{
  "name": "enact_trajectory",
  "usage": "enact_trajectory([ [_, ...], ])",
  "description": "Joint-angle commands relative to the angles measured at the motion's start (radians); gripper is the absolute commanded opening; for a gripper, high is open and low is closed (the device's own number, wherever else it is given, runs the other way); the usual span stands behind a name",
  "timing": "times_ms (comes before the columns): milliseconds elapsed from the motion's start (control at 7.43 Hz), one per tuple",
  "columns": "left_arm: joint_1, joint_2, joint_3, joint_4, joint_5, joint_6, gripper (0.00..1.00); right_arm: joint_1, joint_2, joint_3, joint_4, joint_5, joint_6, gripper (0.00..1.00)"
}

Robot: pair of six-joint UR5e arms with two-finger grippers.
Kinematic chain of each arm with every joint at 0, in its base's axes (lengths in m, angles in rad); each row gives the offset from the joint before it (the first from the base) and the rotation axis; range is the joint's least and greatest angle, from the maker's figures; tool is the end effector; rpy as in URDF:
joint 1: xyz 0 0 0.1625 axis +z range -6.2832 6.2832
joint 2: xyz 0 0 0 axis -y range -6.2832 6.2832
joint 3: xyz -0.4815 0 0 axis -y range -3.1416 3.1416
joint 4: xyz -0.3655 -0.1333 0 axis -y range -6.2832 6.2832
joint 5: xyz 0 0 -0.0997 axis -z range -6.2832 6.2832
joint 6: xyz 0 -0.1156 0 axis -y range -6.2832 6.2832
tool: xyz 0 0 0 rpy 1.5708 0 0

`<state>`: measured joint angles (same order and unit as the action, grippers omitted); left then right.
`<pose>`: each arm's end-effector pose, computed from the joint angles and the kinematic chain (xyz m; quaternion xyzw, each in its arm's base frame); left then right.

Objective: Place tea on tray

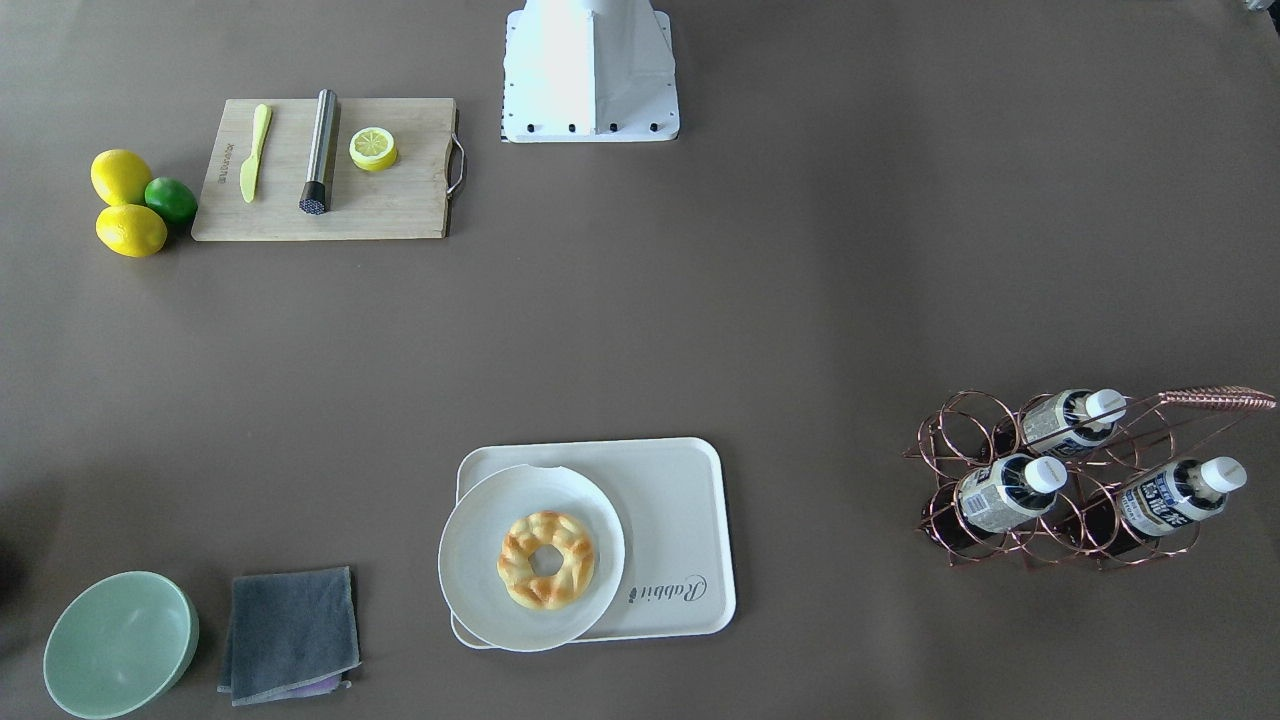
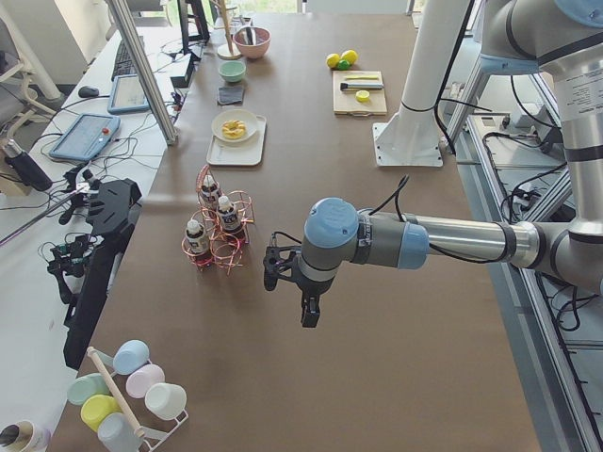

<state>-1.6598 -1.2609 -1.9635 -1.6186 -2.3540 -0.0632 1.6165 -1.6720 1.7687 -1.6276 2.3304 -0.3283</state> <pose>-0.0806 -0.3210 0.6591 0.0652 0.3800 -0.0453 0.9216 0.0727 -0.4152 0.6860 0.0871 -0.3608 -0.1381 0.9183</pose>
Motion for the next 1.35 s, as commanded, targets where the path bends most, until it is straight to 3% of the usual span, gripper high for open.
enact_trajectory([
  [0,0.000,0.000,-0.002,0.000,-0.001,0.000,0.98,0.002,0.000,0.000,0.000,0.001,0.000,1.00],
  [269,0.005,-0.014,-0.037,-0.009,-0.095,-0.013,0.98,0.000,0.005,0.006,0.000,0.003,0.003,1.00],
  [538,0.099,-0.038,-0.055,-0.216,-0.099,-0.291,0.98,0.000,0.008,0.014,0.000,0.007,0.023,1.00],
  [673,0.154,-0.047,-0.049,-0.298,-0.091,-0.331,0.98,-0.003,0.009,0.014,0.002,0.007,0.037,1.00],
  [807,0.179,-0.104,-0.046,-0.309,-0.071,-0.331,0.98,-0.006,0.009,0.012,0.000,0.006,0.037,1.00],
  [942,0.249,-0.159,-0.048,-0.310,0.024,-0.351,0.98,-0.006,0.009,0.012,0.000,0.006,0.037,1.00],
  [1211,0.375,-0.278,-0.025,-0.310,0.116,-0.578,0.97,-0.006,0.005,0.011,0.000,0.012,0.037,1.00],
])
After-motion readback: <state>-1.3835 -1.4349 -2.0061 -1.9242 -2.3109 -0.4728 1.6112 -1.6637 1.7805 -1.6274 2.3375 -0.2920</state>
